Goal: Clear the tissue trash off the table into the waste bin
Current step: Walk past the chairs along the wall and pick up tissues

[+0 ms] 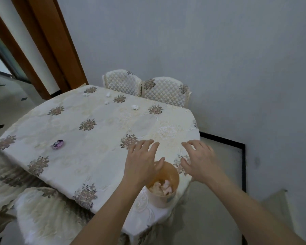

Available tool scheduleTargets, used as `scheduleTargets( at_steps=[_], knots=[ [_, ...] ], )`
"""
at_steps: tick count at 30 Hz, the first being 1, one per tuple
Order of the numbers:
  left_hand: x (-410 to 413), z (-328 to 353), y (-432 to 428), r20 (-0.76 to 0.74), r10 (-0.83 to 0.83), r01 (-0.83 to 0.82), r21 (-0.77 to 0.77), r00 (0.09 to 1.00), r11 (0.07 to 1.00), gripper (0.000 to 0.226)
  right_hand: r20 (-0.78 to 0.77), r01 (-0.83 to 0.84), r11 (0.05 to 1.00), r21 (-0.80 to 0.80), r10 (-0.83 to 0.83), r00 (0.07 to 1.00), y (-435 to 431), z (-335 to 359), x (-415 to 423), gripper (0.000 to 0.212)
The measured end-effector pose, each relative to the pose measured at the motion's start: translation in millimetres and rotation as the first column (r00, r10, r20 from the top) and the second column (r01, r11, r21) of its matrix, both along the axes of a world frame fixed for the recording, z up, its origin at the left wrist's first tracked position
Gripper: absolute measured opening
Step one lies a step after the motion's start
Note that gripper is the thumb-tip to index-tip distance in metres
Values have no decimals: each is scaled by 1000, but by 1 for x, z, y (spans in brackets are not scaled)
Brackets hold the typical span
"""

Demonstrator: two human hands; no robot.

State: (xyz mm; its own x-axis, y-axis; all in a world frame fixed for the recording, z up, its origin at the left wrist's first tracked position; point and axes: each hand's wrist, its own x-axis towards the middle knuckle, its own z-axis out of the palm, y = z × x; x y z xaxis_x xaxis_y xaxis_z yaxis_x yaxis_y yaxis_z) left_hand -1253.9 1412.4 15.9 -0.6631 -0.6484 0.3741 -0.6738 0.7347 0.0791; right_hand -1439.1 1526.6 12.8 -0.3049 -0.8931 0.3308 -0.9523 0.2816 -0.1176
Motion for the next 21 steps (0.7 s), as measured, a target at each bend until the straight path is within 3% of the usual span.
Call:
scheduleTargets(
  at_steps=[12,21],
  knots=[
    [-95,-7,35,-17,-350,351,75,936,933,55,18,378,921,97,-381,924,98,-11,-49,50],
    [-182,-12,49,15,-472,469,80,882,879,60,59,484,871,88,-489,870,127,-20,-109,51]
  ],
)
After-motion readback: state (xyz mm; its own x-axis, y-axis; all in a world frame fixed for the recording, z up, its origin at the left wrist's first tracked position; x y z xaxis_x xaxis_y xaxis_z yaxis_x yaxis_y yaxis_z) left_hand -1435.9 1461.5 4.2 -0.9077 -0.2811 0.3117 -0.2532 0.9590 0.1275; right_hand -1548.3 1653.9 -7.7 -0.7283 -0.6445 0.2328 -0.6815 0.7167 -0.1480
